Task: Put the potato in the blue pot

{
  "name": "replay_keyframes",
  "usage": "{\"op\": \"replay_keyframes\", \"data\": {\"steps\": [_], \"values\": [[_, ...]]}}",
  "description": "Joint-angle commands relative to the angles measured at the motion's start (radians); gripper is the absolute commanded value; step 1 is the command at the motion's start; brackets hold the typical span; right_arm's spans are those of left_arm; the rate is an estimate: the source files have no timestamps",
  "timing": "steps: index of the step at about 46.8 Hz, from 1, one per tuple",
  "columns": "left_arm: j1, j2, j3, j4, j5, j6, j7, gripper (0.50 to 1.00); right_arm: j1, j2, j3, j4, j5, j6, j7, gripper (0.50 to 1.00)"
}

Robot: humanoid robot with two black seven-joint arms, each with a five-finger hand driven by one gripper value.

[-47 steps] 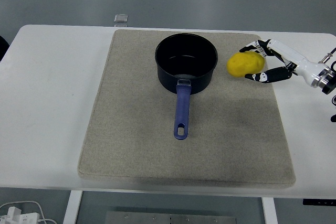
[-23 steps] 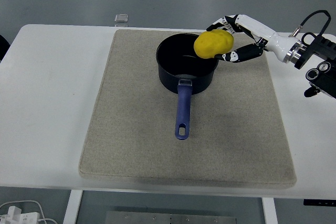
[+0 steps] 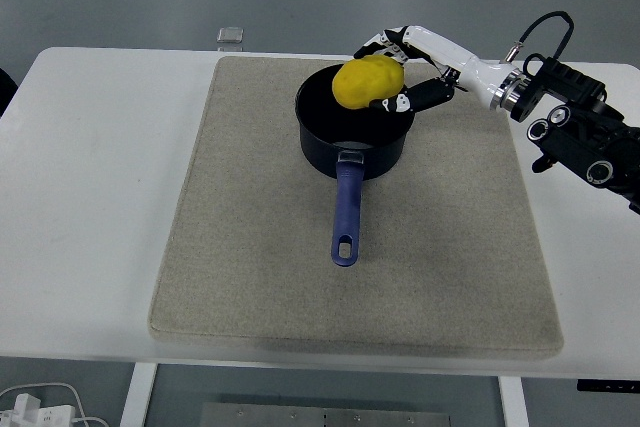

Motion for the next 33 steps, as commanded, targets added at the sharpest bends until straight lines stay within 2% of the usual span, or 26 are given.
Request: {"op": "replay_keyframes", "data": {"steps": [1,7,33], "values": [[0.001,0.000,0.000,-0.001,0.000,0.000,0.001,0.994,0.001,0.033,0.000,-0.045,-0.002,-0.002,0.000,0.500],[0.001,0.000,0.000,-0.004,0.000,0.000,0.000,0.992,0.001,0.059,0.000,-0.082,-0.002,-0.004,0.000,0.500],[0.001,0.000,0.000,-0.007,0.000,0.000,0.000,0.992,-0.010,0.099,0.005,-0.093,0.002,-0.017,0.000,0.500]]}}
